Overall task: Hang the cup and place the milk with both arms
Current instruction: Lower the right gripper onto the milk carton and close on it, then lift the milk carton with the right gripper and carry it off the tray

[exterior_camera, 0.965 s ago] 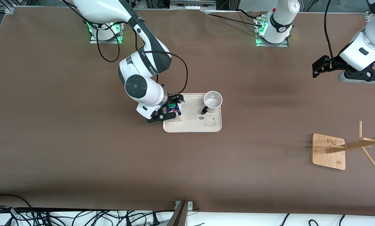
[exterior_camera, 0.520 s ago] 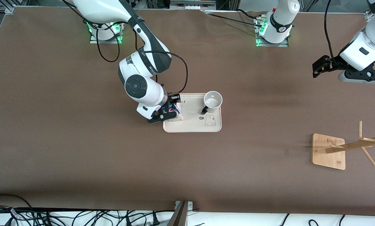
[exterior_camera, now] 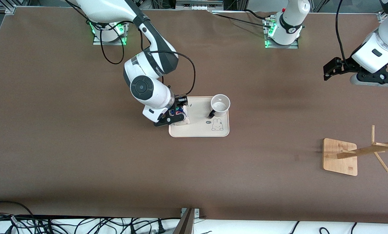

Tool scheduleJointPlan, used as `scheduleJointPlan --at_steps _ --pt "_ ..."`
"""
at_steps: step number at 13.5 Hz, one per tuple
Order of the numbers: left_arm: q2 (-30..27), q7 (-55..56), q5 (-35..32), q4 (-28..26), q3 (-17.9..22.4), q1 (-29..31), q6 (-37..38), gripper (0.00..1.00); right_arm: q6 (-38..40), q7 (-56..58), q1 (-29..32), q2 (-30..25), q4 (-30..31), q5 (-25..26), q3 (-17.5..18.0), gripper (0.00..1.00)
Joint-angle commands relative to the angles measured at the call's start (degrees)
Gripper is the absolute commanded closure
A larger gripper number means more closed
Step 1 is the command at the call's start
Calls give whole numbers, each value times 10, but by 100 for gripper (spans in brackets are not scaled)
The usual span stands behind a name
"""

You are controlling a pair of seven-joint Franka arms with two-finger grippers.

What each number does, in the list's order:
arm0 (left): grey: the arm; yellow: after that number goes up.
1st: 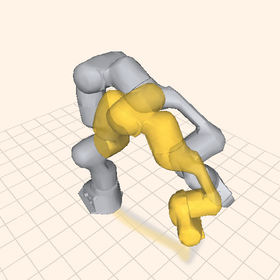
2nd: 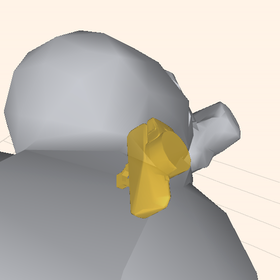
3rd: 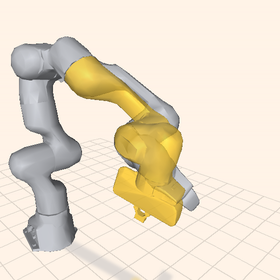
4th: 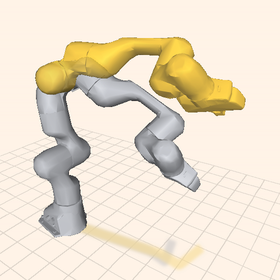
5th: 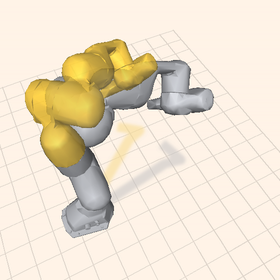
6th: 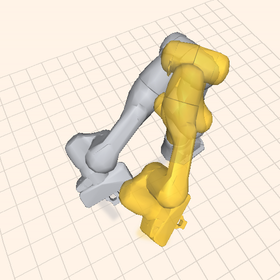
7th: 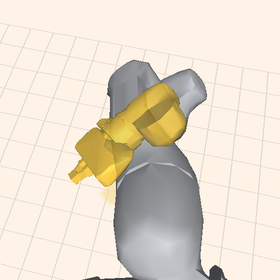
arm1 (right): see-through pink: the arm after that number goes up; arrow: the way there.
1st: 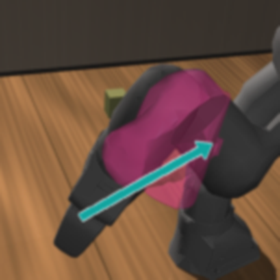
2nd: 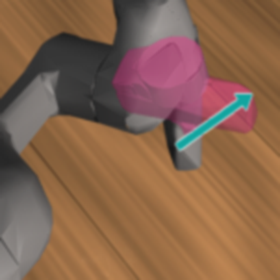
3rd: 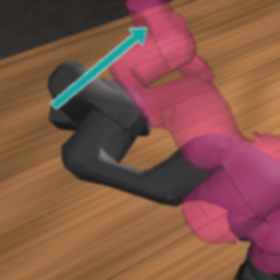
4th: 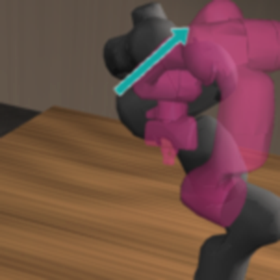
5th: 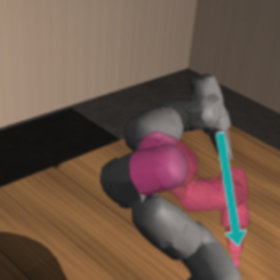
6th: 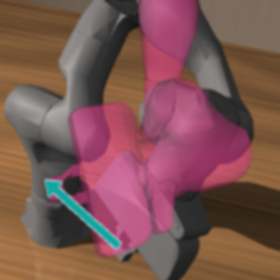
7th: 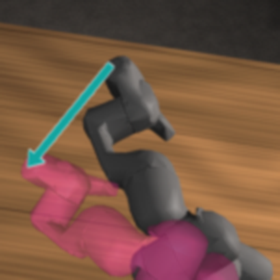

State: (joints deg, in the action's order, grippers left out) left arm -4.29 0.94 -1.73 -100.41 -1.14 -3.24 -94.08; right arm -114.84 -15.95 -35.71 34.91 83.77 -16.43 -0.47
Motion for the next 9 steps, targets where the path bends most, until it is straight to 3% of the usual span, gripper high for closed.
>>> scheduleJointPlan --at_steps 1,9 --pt "11 4 -6 24 -4 2 17 0 7 -17 -12 -7 1 23 -6 63" --pt "11 6 -6 24 -4 2 17 0 7 -78 -32 -24 -3 33 -6 65"
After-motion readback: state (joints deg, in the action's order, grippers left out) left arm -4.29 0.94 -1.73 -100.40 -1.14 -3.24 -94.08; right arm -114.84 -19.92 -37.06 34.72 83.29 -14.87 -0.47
